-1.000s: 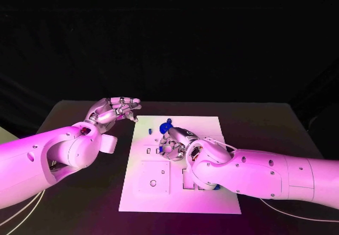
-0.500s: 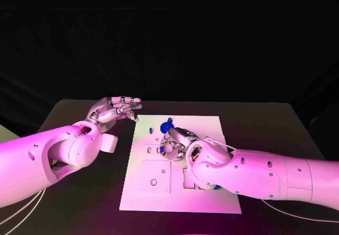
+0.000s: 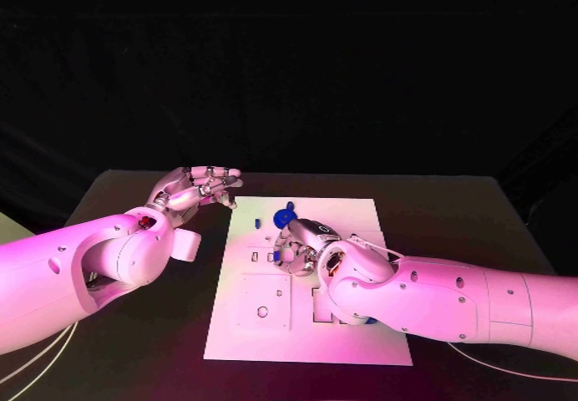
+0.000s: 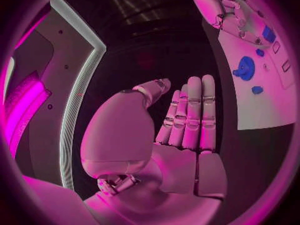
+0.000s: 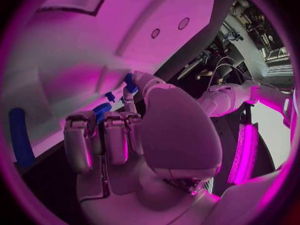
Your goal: Assemble the parts on the task board
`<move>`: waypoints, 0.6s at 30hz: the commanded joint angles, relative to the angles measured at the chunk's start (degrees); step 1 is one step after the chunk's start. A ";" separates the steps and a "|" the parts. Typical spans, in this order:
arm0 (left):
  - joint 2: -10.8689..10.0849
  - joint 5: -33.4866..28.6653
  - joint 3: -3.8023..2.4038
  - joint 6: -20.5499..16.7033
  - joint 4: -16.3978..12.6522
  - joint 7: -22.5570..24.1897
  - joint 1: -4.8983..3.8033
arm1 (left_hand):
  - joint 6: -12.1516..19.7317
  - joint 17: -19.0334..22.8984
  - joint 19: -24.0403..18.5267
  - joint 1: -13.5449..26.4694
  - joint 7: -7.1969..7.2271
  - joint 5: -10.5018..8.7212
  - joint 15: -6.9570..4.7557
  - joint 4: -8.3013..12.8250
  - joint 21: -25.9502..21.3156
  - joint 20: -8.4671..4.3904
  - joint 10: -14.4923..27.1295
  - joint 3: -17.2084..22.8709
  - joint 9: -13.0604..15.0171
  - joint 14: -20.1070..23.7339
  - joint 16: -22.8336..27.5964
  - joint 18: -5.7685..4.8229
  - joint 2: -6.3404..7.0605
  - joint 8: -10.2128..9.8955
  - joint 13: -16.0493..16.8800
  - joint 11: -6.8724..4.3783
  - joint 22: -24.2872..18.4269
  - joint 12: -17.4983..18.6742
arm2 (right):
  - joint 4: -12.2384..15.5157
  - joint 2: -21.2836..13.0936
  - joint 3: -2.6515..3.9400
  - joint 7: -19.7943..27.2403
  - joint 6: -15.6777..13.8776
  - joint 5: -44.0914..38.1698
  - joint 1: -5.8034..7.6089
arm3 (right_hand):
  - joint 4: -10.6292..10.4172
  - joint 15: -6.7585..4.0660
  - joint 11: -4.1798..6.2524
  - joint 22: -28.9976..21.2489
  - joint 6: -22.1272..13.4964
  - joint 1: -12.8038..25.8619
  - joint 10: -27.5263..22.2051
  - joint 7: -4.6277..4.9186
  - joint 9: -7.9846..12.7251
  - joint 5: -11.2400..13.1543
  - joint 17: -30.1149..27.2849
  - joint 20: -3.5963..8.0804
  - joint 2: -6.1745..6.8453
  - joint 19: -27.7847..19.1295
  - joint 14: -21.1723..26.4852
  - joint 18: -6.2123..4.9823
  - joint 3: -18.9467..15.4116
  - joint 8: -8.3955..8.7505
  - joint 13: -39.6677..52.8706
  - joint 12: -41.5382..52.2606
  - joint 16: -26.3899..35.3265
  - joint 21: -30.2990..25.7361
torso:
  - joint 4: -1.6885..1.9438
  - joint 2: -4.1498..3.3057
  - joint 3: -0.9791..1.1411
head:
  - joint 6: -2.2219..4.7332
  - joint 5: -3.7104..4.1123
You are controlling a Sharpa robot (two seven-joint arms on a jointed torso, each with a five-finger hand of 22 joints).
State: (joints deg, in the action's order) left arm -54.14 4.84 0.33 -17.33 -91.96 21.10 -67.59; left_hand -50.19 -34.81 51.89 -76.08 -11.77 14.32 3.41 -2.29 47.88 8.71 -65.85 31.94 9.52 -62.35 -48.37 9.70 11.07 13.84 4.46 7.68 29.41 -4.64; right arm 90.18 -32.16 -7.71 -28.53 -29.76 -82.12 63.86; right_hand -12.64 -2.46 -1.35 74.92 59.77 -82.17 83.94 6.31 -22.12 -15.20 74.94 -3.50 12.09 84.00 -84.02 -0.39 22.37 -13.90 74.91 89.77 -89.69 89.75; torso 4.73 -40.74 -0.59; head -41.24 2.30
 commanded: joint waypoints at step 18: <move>0.02 0.49 -0.04 1.34 -0.02 -0.17 -0.05 | -0.23 0.05 -0.34 -0.21 -0.29 -0.39 0.01 0.12 0.37 0.16 -0.24 0.19 0.06 0.54 -0.26 0.70 -0.21 0.37 0.06 0.15 0.06 0.09 | -0.14 0.28 -0.02 0.61 0.66 -1.16 -0.15 | 0.14 1.43 -1.70 15.08 -3.90 1.40 4.35 1.45 -1.12 1.82 15.06 -1.34 2.13 6.00 -5.98 0.39 -0.44 1.52 13.53 -1.99 -0.31 0.25 | -0.07 -0.01 -0.01 | 0.19 -0.01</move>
State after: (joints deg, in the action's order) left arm -54.16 5.06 0.33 -17.05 -91.89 20.74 -67.59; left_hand -50.19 -34.81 51.90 -76.08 -11.77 14.32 3.41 -2.29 47.88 8.71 -65.84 31.94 9.51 -62.35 -48.36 9.70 11.07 13.84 4.46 7.68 29.40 -4.64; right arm 89.99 -31.96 -7.72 -28.47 -29.69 -82.39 63.78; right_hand -12.48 -1.31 -2.67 74.90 56.07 -80.59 84.03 7.78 -23.25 -13.61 74.92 -4.33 13.66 84.00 -83.94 -0.39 22.21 -12.55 74.90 87.63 -89.69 89.75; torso 4.66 -40.74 -0.60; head -41.07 2.29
